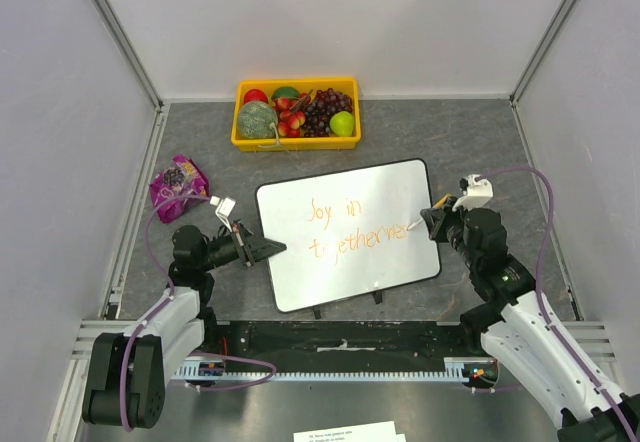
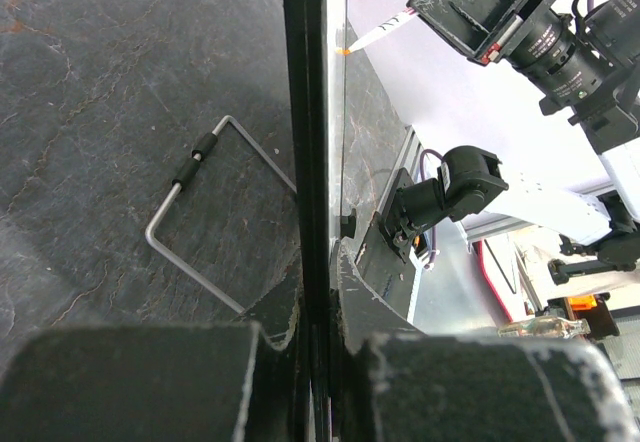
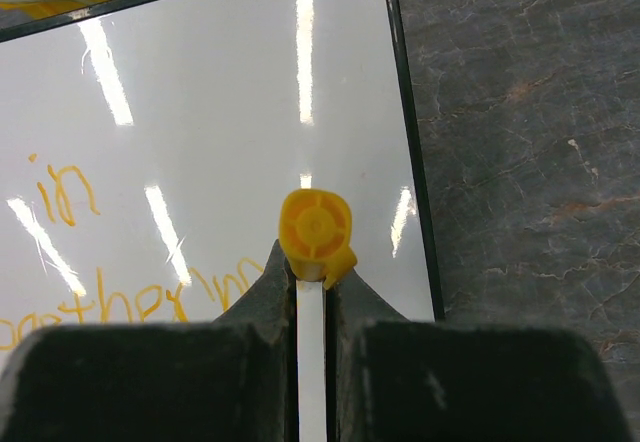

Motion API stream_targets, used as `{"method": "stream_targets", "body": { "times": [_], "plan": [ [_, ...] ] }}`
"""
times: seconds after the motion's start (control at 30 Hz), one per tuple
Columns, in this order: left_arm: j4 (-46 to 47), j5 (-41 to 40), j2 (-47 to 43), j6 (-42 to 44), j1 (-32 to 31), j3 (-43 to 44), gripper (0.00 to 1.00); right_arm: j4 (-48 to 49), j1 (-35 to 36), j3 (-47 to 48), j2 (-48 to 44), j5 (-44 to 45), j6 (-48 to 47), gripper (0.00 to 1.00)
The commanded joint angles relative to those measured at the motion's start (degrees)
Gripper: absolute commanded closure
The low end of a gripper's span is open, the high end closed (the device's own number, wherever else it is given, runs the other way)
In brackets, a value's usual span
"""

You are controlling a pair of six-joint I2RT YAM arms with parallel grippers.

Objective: Write a sentence on the whiteboard

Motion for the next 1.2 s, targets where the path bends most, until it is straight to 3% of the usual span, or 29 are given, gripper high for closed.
{"method": "stream_targets", "body": {
  "times": [0.0,0.3,1.17],
  "plan": [
    [1.1,0.6,-0.5,5.4,0.0,-1.6,0.98,-4.0,-0.3,-1.2,-0.7,2.9,0.6,1.00],
    [1.1,0.7,-0.5,5.4,-0.1,-1.6,0.98,-5.5,-0.7,-0.2,0.4,4.9,1.1,1.00],
    [1.1,0.7,-0.4,5.4,0.0,-1.5,0.98,-4.7,-0.7,-0.1,-0.2,-2.8,3.2,1.00]
  ]
}}
